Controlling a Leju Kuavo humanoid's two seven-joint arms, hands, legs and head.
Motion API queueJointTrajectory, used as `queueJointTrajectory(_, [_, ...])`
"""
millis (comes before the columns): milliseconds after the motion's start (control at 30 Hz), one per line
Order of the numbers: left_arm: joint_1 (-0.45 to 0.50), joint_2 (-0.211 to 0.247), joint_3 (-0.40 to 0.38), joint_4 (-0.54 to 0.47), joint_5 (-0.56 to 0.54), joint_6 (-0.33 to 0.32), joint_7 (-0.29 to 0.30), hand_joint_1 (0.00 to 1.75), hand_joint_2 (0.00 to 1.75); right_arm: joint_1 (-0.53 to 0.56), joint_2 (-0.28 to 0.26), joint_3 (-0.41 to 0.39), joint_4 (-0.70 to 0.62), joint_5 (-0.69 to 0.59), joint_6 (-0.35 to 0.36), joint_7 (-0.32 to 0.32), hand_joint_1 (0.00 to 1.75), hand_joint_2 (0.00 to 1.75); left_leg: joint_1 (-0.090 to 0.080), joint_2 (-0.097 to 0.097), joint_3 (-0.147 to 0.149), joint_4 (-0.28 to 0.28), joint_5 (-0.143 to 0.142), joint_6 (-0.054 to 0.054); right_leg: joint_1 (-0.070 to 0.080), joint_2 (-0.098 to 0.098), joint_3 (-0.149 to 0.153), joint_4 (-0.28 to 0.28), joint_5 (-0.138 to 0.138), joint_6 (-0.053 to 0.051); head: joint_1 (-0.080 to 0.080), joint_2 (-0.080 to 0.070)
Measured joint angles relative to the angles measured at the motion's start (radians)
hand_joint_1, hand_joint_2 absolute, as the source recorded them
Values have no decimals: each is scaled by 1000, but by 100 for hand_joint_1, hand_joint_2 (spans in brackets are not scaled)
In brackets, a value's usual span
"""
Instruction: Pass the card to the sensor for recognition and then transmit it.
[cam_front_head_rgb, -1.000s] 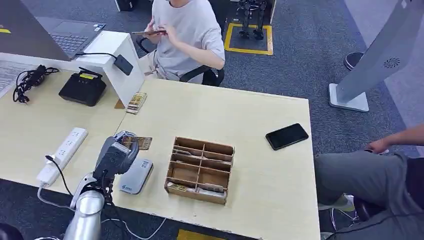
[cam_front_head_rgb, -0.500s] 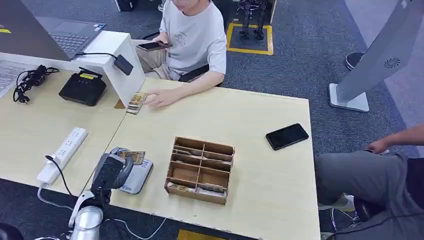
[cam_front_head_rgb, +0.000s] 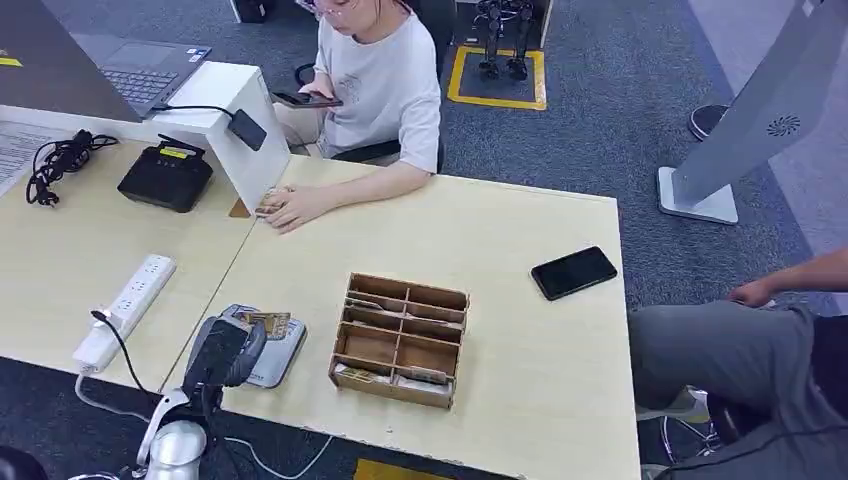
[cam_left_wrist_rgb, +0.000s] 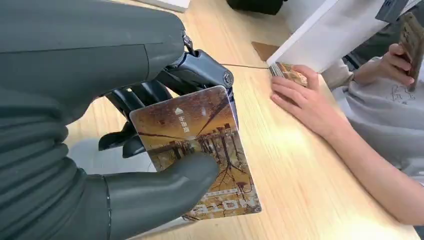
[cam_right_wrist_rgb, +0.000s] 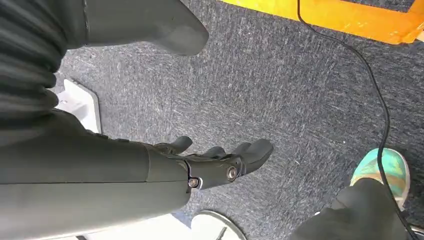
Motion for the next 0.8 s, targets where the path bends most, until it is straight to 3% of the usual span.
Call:
queueJointTrajectory(733, [20, -9, 31, 11, 9, -32, 0, 175, 175, 0, 0, -3, 0, 23, 0, 2, 0, 175, 0, 0, 0, 0, 0, 1, 0, 0, 0, 0, 0, 0, 0, 0])
queueJointTrajectory(800, [20, -25, 70, 38, 14, -31, 6, 175, 175, -2, 0, -3, 0, 43, -1, -12, 0, 175, 0, 0, 0, 0, 0, 1, 0, 0, 0, 0, 0, 0, 0, 0])
